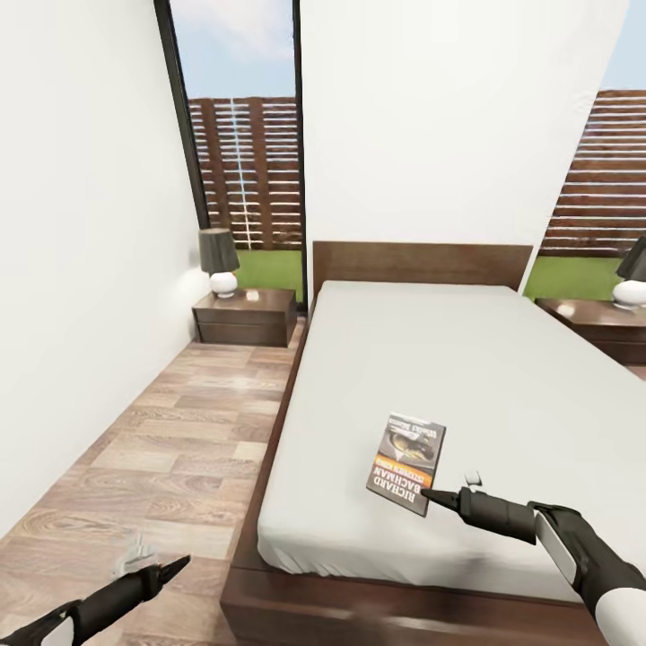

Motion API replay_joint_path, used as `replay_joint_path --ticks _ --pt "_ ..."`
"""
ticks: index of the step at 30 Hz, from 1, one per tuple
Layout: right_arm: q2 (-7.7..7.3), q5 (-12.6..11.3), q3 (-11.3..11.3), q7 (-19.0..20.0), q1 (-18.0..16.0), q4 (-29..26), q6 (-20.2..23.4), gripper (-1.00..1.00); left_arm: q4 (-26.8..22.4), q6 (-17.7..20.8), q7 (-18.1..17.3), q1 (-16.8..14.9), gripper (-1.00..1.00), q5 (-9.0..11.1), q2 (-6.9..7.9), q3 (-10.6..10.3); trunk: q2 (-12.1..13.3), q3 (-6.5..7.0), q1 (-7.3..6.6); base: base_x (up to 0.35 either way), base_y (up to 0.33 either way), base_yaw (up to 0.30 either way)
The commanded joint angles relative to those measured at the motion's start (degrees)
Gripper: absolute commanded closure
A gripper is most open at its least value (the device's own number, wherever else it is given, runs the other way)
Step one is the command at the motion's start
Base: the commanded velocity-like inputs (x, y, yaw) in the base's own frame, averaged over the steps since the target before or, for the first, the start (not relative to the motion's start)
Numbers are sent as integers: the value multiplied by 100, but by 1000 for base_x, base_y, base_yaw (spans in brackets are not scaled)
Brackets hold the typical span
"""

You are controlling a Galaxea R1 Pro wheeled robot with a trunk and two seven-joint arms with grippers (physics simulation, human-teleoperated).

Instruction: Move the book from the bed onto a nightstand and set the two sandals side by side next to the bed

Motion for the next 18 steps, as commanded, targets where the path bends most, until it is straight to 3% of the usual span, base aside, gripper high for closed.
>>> replay_joint_path --ticks 1,5,18 --pt "-2 -19 -1 4 -3 5 40 100 7 -54 -11 18 -100 -184 1 41 39 14 -23 0 0 0" --pt "-1 -18 2 9 -3 2 34 100 9 -69 11 53 -100 -456 -12 41 199 85 -111 0 0 0" --pt "0 -21 4 11 -3 -15 35 100 18 -70 48 55 -100 -463 -110 34 721 319 -397 0 0 0"
